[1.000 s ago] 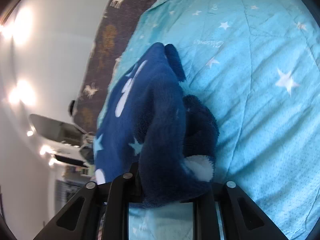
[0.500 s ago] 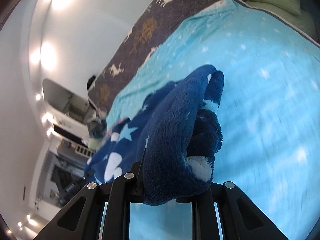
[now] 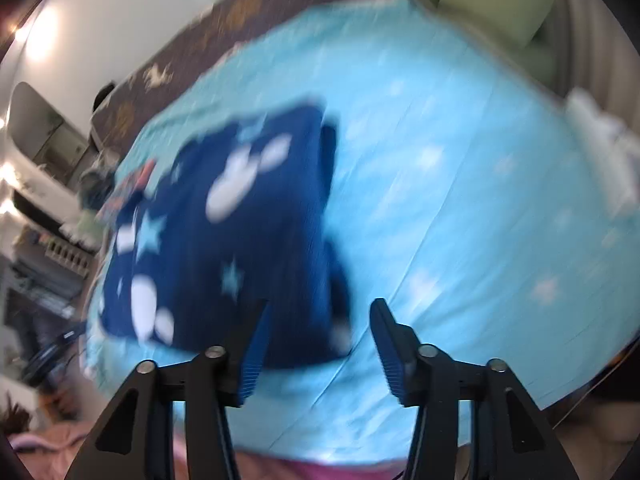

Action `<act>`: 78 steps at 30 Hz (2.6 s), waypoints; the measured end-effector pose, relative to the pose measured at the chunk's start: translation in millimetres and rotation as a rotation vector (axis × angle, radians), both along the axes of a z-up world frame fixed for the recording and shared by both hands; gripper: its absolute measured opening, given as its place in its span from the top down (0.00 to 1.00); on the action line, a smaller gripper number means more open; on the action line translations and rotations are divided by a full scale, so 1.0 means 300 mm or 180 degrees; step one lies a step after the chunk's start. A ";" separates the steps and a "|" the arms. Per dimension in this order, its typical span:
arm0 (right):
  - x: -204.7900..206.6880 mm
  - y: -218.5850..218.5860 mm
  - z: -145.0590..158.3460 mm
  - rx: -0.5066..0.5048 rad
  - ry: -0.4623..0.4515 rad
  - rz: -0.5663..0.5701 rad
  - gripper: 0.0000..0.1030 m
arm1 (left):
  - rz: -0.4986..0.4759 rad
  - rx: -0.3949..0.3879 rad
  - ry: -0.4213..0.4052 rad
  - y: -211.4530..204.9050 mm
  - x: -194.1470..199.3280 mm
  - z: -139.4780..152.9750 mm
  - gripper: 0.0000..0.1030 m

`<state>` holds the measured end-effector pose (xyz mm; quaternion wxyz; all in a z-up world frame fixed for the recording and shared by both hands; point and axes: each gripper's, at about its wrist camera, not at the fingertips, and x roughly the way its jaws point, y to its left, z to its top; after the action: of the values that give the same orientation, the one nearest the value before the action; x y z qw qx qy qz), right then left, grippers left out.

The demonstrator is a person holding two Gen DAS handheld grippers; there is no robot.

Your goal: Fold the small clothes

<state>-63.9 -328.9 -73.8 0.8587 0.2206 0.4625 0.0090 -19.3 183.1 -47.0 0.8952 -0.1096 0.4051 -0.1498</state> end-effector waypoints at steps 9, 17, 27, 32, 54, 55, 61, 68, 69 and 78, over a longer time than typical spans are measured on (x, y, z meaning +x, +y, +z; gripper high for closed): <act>0.328 -0.023 0.082 -0.0275 -0.0465 0.0009 0.38 | -0.0181 0.0131 -0.0221 -0.151 0.438 0.027 0.33; 0.627 0.006 -0.039 -0.0339 -0.0287 0.0228 0.35 | -0.0228 0.0256 0.0321 -0.239 0.747 -0.120 0.33; 0.722 0.026 -0.098 -0.0217 -0.0293 0.0460 0.92 | -0.0322 -0.0121 0.0289 -0.237 0.776 -0.171 0.72; 0.633 -0.008 0.003 0.0014 -0.0819 0.0322 0.93 | -0.0406 -0.0240 -0.0035 -0.248 0.729 -0.087 0.86; 0.628 -0.062 0.073 0.0044 -0.0800 0.0245 0.53 | -0.0195 -0.0149 -0.0094 -0.274 0.770 -0.001 0.30; 0.655 -0.021 0.089 0.0039 -0.0800 0.0355 0.49 | -0.0334 -0.0156 -0.0114 -0.325 0.783 0.014 0.29; 0.928 0.227 0.042 0.0215 -0.0374 0.1108 0.43 | -0.0982 0.0227 0.0394 -0.626 0.961 -0.093 0.28; 1.162 0.231 -0.130 0.0924 0.0153 0.1138 0.43 | -0.1144 -0.0473 0.1210 -0.683 1.116 -0.285 0.32; 1.177 0.232 -0.145 0.0992 0.0184 0.1155 0.43 | -0.1196 -0.0582 0.1259 -0.683 1.119 -0.302 0.50; 1.233 0.212 -0.233 0.1767 0.0288 0.1238 0.94 | -0.1697 -0.2019 0.1140 -0.530 1.070 -0.284 0.85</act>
<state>305.9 -265.4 -143.8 0.7267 0.3538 0.5134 0.2884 301.5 24.0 -132.2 0.6634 -0.2946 0.5017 -0.4706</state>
